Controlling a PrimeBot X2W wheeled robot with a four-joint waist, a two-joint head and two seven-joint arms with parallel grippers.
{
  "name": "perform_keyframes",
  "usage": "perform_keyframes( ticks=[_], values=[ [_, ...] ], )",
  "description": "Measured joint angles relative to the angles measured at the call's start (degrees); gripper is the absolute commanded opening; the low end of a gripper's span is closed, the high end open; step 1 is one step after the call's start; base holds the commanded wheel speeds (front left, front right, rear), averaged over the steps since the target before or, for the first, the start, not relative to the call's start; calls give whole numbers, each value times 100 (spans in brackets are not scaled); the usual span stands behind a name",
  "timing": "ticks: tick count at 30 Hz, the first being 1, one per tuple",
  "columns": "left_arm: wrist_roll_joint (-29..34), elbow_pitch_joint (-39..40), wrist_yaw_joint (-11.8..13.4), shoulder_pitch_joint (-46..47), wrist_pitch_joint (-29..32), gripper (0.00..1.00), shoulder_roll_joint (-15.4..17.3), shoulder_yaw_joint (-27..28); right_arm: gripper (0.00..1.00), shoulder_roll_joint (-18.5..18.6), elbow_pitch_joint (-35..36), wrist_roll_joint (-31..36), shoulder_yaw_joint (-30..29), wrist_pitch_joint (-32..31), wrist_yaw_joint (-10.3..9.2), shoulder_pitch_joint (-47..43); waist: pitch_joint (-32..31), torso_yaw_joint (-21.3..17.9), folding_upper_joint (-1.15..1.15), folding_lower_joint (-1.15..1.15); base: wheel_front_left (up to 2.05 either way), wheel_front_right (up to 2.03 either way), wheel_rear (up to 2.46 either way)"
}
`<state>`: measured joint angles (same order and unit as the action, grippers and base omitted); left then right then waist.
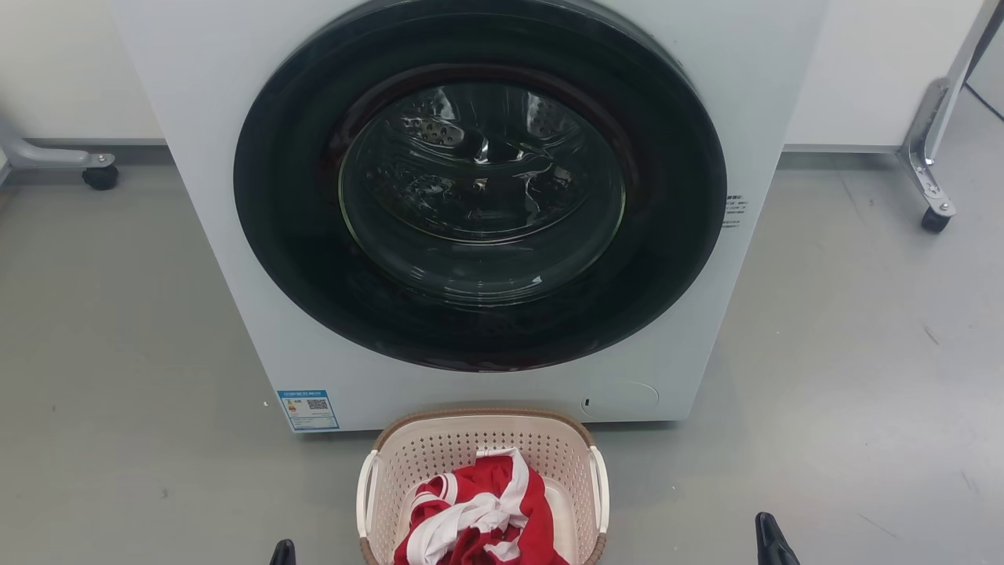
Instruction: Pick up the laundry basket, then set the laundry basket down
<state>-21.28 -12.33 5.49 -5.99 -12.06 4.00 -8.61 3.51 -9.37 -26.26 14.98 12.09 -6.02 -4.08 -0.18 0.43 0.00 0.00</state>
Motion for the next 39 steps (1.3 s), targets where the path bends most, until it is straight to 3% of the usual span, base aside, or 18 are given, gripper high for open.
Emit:
perform_keyframes(
  ticks=[39],
  values=[
    [-3201, -209, -552, 452, 861, 0, -56, 627, 0, -55, -341, -2943, -1028, -860, 564, 376, 12, -19, 0, 0, 0, 0, 0]
  ],
)
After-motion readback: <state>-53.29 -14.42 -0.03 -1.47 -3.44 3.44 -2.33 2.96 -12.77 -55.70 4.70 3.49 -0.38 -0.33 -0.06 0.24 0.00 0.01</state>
